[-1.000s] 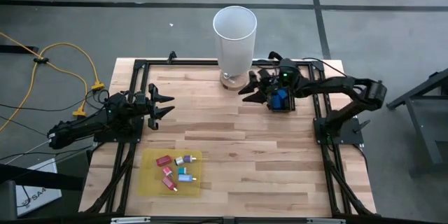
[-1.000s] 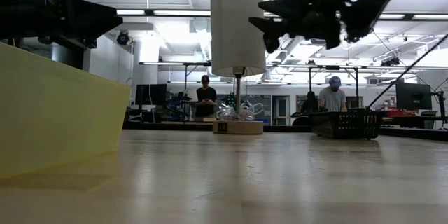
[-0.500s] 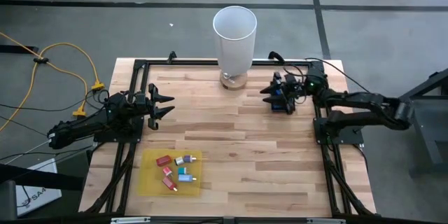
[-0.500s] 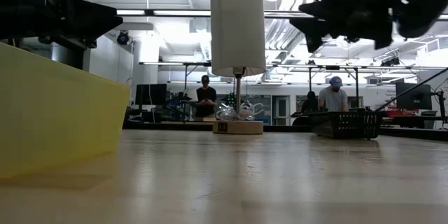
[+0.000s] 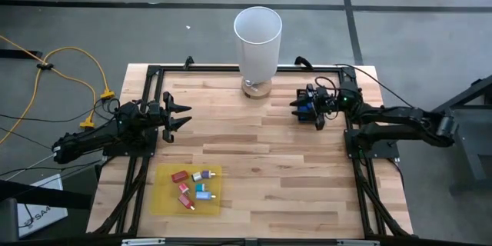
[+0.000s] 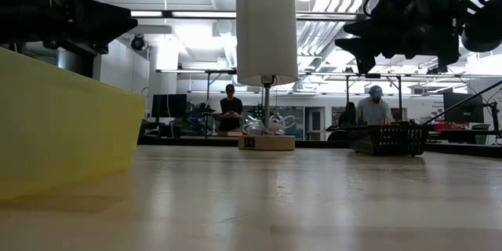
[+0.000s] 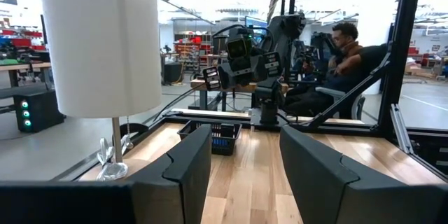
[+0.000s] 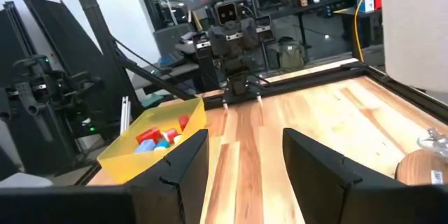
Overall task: Pick & Place Office items
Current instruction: Return to Home Position
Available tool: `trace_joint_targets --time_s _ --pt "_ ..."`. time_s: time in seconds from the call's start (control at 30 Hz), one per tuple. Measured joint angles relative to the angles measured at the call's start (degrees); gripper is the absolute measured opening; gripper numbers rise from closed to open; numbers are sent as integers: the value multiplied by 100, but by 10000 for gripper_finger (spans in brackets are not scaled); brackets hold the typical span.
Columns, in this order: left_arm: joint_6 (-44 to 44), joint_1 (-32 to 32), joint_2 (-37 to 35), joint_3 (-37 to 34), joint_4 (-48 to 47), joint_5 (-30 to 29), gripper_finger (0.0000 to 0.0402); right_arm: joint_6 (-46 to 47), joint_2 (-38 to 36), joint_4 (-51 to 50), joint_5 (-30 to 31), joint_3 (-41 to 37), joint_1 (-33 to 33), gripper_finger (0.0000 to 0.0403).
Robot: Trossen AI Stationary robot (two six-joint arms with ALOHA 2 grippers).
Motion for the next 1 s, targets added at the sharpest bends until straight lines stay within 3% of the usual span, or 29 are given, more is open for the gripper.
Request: trace_joint_targets --time_s 0.23,0.57,1.0 --pt "0 2 0 0 1 0 163 -11 -365 -110 172 -4 0 169" --pt "0 2 0 0 1 0 163 140 -2110 -321 739 -1089 3 169" --pt "0 1 0 -1 2 0 163 161 -3747 -2146 1600 -1144 14 169"
